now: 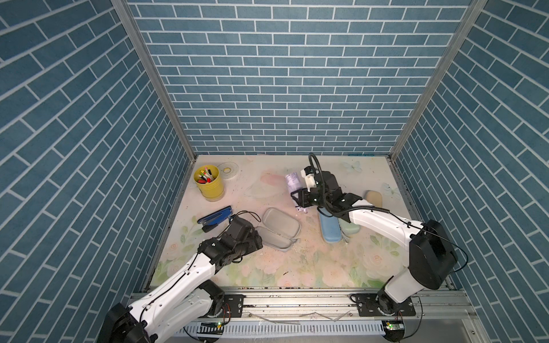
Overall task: Put umbrellas into zippered umbrella sleeves
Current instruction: Place the umbrella in the umbrella sleeve.
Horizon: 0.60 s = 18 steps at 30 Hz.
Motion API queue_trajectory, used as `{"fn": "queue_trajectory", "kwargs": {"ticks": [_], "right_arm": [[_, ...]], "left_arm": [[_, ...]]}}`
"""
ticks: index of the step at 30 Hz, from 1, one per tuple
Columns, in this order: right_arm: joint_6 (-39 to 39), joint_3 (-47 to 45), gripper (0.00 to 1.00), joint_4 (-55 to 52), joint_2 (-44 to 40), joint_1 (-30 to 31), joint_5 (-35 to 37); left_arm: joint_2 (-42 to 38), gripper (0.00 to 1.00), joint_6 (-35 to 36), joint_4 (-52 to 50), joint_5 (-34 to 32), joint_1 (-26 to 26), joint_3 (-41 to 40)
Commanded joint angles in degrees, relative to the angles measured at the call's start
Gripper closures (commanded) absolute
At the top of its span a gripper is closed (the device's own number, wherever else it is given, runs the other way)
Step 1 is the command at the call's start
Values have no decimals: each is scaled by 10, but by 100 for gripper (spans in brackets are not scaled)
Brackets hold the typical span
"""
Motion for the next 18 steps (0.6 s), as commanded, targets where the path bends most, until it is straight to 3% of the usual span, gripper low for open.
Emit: {"fn": "queue_trajectory", "kwargs": {"ticks": [1,3,10,18], "right_arm": [[55,-29,77,139,22,50,23],[68,-40,78,165,46,72,36],[85,-67,78,149,84,123,55],[87,-68,79,91,99,139,70]], "left_arm": [[5,20,-73,174,9,4,-42],[26,25,-98,240,19,4,-74],[84,57,-109,380,22,18,-135],[211,77,-117,562,54,19,-147]]}}
